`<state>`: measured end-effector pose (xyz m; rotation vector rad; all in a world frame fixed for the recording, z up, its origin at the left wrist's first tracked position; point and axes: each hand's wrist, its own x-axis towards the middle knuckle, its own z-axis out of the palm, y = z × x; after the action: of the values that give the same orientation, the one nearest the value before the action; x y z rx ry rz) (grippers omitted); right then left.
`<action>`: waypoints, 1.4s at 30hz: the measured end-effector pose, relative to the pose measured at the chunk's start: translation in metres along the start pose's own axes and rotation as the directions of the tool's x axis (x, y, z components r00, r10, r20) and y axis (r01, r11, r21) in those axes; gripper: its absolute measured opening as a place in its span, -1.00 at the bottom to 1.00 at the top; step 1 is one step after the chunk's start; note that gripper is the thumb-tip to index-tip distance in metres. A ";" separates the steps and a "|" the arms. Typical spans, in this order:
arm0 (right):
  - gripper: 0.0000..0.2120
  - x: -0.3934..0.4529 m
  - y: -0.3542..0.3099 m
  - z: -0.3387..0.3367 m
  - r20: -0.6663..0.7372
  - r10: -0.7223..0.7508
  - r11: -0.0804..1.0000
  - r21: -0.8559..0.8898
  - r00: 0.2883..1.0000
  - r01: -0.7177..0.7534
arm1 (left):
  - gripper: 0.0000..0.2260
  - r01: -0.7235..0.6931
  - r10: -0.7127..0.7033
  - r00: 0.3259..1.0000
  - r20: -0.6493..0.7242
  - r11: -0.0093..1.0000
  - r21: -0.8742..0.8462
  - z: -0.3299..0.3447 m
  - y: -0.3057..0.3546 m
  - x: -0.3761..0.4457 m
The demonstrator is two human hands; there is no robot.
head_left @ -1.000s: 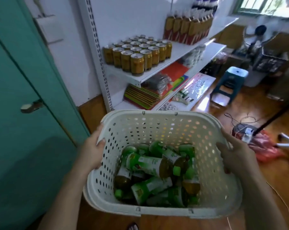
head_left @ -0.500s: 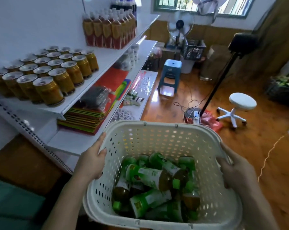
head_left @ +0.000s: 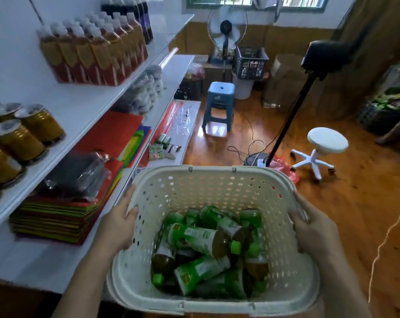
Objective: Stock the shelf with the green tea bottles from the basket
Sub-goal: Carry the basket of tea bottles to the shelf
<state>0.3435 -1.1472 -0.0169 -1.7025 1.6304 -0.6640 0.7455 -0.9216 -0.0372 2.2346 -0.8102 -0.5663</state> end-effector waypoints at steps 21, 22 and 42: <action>-0.51 0.334 -0.137 0.124 -0.032 0.078 0.997 -0.022 0.996 -0.078 | -0.45 -0.027 0.030 0.998 0.063 0.999 -0.046 0.037 0.120 0.417; -0.51 0.356 -0.140 0.130 -0.030 0.069 0.997 -0.029 0.997 -0.070 | -0.45 -0.025 0.028 0.998 0.057 0.999 -0.040 0.041 0.126 0.437; -0.52 0.743 -0.272 0.239 0.038 0.015 0.999 -0.039 0.999 -0.014 | -0.46 0.026 -0.026 1.000 0.012 1.000 0.003 0.107 0.234 0.811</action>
<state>0.7643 -1.8581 -0.0306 -1.7195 1.6376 -0.5929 1.1687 -1.6589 -0.0699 2.2497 -0.7897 -0.5916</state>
